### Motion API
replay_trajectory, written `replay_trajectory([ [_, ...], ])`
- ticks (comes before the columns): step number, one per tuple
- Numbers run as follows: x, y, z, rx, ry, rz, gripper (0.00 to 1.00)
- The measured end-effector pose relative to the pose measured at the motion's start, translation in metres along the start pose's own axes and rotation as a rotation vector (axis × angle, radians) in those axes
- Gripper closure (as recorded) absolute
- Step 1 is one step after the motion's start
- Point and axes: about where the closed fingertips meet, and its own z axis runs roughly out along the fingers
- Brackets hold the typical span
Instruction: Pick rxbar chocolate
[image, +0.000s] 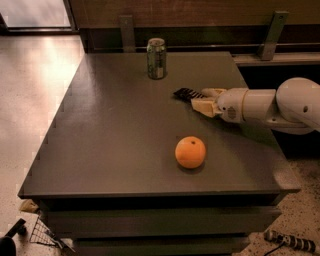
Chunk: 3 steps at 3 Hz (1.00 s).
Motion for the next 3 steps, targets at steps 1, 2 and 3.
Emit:
replay_trajectory([
  [1, 0.0, 0.0, 0.0, 0.0, 0.0, 0.0, 1.0],
  [2, 0.0, 0.0, 0.0, 0.0, 0.0, 0.0, 1.0],
  [3, -0.095, 0.006, -0.042, 0.038, 0.025, -0.113, 1.0],
])
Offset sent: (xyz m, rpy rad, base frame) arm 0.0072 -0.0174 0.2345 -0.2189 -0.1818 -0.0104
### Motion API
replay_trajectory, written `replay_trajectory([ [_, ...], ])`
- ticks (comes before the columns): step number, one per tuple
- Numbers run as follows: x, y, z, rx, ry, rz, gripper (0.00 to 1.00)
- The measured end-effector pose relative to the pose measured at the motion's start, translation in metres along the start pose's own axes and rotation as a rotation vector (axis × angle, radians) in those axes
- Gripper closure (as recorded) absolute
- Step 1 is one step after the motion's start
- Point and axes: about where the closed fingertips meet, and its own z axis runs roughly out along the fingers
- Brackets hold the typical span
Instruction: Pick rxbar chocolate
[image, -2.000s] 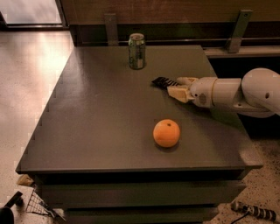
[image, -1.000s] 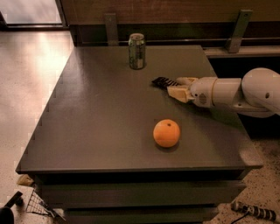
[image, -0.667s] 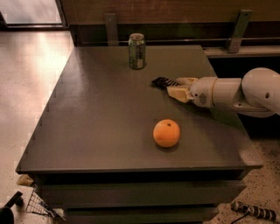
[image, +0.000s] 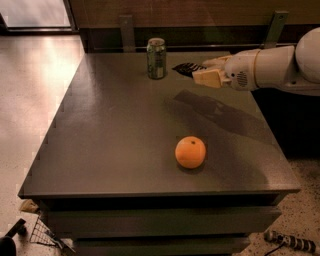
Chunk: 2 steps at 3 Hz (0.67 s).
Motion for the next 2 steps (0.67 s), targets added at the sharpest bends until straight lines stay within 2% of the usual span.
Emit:
replay_trajectory([
  [1, -0.067, -0.003, -0.03, 0.024, 0.018, -0.083, 1.0],
  [2, -0.107, -0.003, -0.046, 0.023, 0.018, -0.134, 1.0],
])
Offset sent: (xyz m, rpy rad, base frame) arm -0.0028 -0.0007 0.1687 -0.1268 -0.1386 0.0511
